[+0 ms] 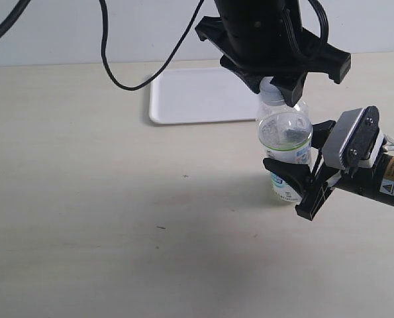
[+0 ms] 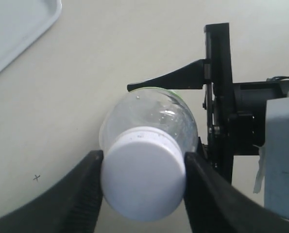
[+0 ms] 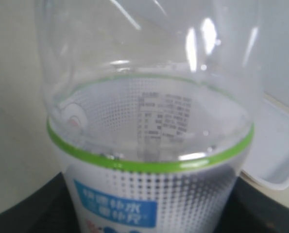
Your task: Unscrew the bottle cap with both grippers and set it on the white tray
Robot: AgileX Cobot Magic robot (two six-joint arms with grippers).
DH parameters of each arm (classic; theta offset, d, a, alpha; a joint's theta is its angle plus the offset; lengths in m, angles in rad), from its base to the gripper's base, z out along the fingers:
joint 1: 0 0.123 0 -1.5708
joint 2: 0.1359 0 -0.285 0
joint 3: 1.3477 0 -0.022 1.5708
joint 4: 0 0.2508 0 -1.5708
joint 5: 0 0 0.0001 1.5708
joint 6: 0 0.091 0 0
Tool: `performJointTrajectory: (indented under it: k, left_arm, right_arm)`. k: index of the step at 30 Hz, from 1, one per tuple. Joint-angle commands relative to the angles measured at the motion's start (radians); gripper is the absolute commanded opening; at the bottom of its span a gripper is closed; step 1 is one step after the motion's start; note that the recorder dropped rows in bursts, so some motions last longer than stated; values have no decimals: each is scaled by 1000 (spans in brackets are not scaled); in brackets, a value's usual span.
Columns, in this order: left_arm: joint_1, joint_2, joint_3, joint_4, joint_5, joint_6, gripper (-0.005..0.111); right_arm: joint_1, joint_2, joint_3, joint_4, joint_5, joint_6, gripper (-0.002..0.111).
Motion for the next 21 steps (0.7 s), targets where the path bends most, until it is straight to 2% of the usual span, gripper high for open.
performJointTrajectory:
  k: [1, 15, 21]
  left_arm:
    - [2, -30, -5, 2, -5, 1, 45]
    - [2, -28, -5, -4, 1, -3, 46]
    - [2, -28, -5, -4, 5, -3, 65]
  right_arm:
    - [-3, -2, -2, -10, -5, -1, 0]
    - [-3, -2, -2, -33, -5, 0, 0]
    - [-3, -2, -2, -33, -5, 0, 0]
